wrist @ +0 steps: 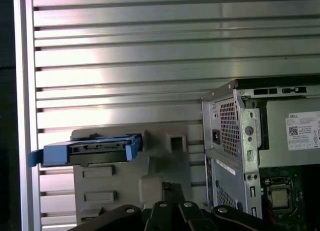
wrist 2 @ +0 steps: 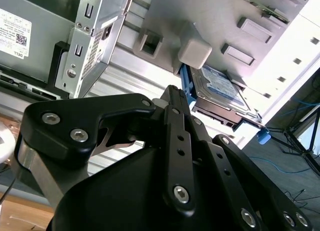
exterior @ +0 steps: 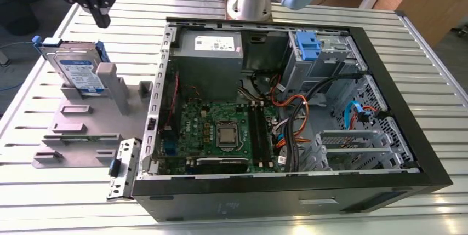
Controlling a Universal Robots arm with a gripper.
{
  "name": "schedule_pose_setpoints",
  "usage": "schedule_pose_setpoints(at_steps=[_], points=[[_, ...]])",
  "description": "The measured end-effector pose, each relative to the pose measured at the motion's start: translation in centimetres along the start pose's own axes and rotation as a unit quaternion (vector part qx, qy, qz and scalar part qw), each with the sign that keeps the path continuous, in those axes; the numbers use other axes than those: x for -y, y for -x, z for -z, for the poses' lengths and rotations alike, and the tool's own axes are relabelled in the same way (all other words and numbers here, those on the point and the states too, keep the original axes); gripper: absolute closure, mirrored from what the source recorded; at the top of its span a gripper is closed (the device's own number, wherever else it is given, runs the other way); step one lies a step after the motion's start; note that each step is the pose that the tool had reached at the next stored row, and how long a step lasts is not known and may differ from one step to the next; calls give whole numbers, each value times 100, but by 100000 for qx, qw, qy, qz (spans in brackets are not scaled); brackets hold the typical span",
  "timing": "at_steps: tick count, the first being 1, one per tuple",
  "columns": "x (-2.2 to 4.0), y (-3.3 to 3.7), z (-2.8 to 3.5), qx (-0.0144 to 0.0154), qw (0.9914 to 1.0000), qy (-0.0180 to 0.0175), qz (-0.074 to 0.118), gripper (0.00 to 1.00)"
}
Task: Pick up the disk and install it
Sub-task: 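Reach for the disk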
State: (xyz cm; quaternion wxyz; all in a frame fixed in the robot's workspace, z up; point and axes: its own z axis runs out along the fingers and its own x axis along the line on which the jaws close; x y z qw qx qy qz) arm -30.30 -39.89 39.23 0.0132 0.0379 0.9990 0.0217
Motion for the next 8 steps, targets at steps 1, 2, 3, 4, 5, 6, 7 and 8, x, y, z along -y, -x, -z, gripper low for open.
schedule_pose_setpoints(at_steps=[1, 2, 3, 4, 5, 6, 7, 8], points=[[1, -9, 0, 2, 100000, 0, 4, 89], [1, -17, 1, 1, 100000, -3, 0, 89], [2, -24, 1, 3, 100000, -1, 0, 89], [2, -30, 1, 5, 100000, 1, -1, 89], [3, -37, 1, 7, 100000, 1, -2, 89], [3, -43, 1, 7, 100000, 1, 0, 89], [4, -49, 1, 10, 100000, 0, 0, 89], [4, -55, 1, 10, 100000, 0, 0, 89]])
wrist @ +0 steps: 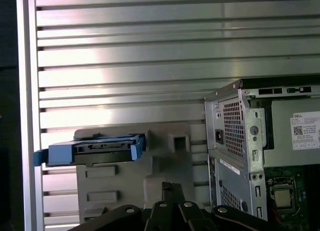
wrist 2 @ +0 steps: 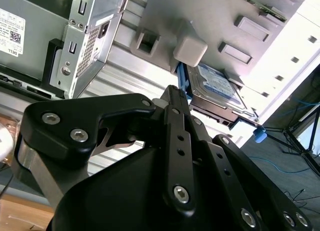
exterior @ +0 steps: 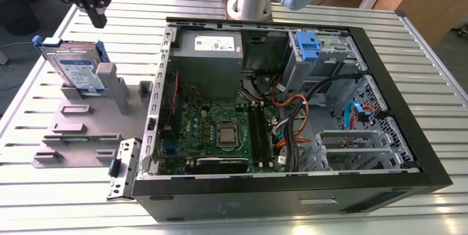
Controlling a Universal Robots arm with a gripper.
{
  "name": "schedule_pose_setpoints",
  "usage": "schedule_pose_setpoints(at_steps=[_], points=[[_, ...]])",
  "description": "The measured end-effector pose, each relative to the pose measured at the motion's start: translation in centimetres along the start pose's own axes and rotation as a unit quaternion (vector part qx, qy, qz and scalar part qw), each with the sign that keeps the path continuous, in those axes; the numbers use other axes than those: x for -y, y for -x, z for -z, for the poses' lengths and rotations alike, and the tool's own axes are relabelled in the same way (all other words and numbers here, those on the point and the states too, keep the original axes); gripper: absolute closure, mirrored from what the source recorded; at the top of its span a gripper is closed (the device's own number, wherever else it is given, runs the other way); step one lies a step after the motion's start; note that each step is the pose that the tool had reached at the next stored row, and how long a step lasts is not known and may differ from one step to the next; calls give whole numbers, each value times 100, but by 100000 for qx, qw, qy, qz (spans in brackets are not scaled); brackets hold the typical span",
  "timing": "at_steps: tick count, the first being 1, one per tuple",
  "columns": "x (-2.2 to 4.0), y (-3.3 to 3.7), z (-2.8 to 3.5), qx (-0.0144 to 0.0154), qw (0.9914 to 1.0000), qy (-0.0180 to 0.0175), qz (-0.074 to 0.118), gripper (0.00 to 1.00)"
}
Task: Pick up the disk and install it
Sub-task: 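Reach for the disk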
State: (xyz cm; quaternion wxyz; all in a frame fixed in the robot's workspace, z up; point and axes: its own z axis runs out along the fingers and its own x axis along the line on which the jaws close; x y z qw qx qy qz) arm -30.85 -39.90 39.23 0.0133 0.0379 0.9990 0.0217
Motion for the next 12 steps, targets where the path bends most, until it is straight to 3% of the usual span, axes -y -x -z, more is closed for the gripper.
schedule_pose_setpoints(at_steps=[12], points=[[5, -73, 2, 18, 100000, 3, -1, 89]])
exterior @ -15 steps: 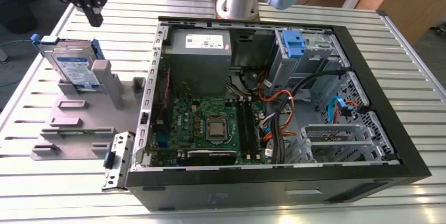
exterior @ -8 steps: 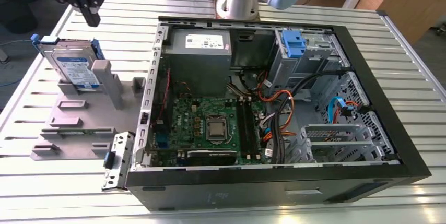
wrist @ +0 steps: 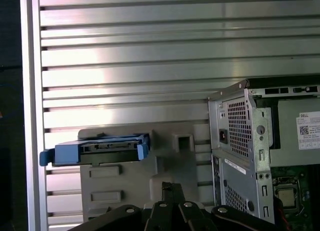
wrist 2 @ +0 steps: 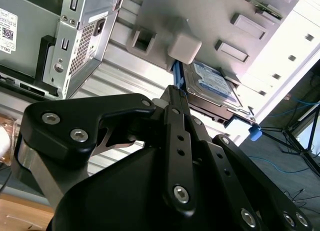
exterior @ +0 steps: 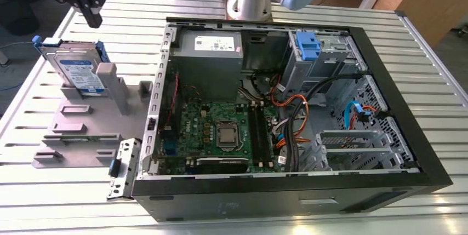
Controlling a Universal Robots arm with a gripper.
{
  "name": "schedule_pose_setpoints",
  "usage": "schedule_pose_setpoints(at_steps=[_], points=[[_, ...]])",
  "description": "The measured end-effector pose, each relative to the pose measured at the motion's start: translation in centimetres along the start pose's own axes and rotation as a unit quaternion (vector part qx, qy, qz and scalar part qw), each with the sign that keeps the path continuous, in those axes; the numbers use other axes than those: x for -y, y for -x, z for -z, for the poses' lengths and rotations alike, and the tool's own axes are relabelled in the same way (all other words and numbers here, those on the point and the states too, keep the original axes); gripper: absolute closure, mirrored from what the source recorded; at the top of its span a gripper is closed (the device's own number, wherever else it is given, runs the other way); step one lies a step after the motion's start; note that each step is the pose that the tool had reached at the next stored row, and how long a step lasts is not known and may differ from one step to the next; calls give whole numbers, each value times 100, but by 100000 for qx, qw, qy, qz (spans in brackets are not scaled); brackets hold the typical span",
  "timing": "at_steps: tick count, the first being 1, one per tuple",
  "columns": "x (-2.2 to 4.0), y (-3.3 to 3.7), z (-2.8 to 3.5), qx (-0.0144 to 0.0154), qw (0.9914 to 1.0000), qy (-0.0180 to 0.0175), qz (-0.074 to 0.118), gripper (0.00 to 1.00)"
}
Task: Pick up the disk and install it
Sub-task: 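Reach for the disk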
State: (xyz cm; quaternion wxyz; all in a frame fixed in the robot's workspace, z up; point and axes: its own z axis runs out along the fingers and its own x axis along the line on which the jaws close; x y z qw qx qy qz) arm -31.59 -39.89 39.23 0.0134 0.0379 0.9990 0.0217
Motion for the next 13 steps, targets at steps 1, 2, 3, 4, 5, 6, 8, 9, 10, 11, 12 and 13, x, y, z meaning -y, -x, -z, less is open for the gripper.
schedule_pose_setpoints(at_steps=[1, 2, 3, 4, 5, 6, 8, 9, 10, 11, 12, 13], points=[[1, -6, 0, 2, 100000, 1, 0, 89], [1, -12, 1, 0, 100000, -1, 0, 89], [1, -19, 1, 2, 100000, -2, 0, 89], [2, -26, 1, 5, 100000, 1, 2, 89], [2, -34, 1, 6, 100000, 0, -1, 89], [3, -42, 1, 8, 100000, -1, 4, 89], [5, -58, 2, 17, 100000, 0, 3, 89], [5, -67, 2, 23, 100000, 1, 2, 89], [6, -76, 2, 29, 100000, 2, 4, 89], [6, -84, 2, 32, 100000, 2, 3, 89], [7, -91, 2, 38, 100000, 4, 5, 89], [8, -99, 3, 43, 100000, 4, 3, 89]])
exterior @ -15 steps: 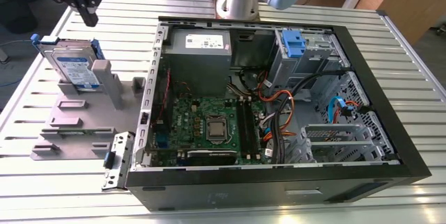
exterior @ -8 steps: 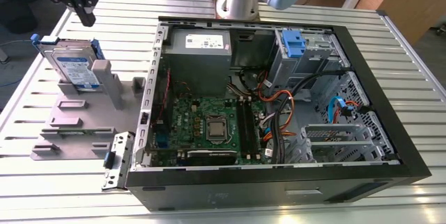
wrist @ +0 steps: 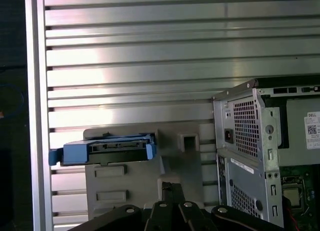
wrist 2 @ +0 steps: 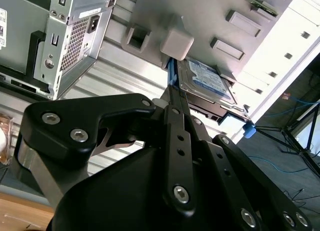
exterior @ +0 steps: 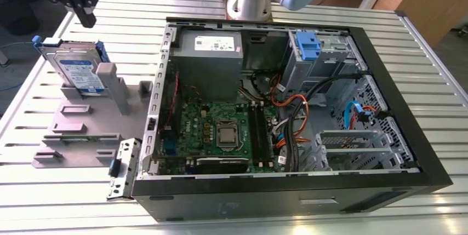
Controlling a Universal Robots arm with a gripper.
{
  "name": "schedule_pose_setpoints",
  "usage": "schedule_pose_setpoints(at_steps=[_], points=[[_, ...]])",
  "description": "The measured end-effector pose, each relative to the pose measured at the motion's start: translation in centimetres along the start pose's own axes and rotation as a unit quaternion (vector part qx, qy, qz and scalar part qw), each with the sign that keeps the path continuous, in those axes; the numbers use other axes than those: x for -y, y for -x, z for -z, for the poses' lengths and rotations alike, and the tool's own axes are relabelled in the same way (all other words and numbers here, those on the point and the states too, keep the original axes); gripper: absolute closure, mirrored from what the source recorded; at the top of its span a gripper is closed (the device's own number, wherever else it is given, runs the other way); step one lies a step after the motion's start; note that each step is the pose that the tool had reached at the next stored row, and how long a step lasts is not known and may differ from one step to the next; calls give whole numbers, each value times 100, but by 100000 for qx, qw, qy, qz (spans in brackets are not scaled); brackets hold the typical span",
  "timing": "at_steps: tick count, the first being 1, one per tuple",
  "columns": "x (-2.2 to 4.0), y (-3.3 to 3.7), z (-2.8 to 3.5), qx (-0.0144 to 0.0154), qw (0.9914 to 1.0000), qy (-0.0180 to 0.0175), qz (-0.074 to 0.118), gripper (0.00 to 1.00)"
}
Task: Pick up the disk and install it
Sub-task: 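Reach for the disk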
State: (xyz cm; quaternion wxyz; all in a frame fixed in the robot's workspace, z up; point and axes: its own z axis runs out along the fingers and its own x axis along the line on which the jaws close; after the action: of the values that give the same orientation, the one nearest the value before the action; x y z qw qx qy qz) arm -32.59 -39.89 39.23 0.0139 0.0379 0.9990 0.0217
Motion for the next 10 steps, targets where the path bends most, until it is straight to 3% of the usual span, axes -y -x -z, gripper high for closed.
schedule_pose_setpoints(at_steps=[10], points=[[6, -81, 2, 58, 100000, 6, 5, 89]])
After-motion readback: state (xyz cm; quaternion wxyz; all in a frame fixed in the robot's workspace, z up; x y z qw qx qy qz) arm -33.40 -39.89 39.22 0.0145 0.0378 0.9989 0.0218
